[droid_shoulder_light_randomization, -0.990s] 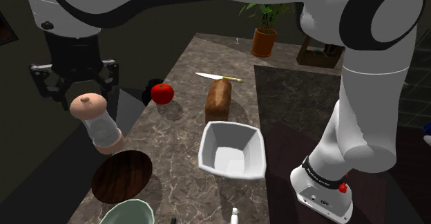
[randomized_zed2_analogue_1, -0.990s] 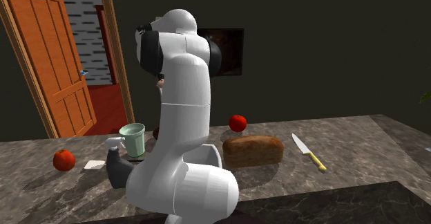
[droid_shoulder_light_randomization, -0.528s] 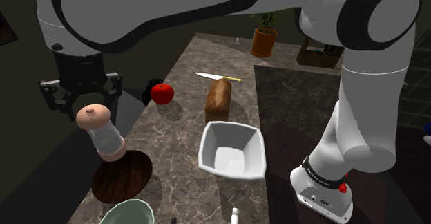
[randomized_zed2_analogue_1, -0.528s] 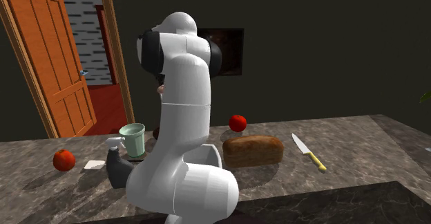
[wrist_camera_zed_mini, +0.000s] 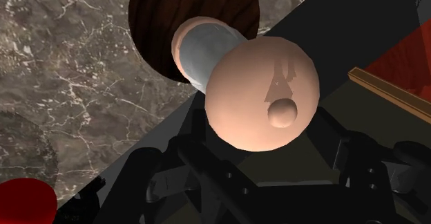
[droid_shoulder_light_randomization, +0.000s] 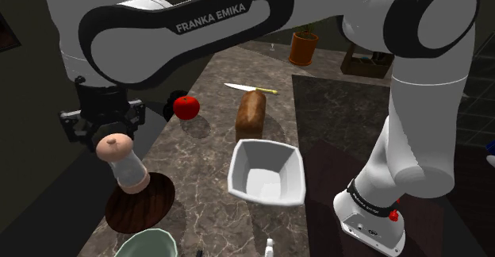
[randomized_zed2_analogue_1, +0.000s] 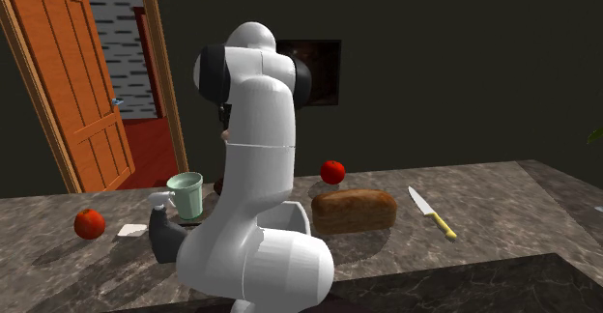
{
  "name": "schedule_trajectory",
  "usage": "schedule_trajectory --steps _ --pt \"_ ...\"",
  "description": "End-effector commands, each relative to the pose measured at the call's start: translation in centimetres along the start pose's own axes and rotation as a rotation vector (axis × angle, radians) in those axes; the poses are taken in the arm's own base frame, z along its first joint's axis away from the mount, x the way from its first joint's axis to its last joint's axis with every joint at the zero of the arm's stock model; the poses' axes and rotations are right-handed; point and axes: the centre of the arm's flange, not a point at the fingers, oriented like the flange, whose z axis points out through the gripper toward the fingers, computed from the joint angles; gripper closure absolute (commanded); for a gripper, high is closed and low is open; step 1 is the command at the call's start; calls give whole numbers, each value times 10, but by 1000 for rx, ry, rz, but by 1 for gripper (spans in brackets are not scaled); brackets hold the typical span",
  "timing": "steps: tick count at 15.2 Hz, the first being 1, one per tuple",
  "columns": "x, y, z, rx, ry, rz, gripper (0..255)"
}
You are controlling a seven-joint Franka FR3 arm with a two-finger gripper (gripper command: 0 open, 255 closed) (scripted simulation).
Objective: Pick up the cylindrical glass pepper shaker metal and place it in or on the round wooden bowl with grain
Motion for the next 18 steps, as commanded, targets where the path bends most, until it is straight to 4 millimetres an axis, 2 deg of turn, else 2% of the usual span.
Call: schedule_trajectory --steps 1,10,18 --pt "-1 1 11 1 1 0 255" --pt "-5 10 62 1 1 0 255" --pt "-5 10 62 1 1 0 255"
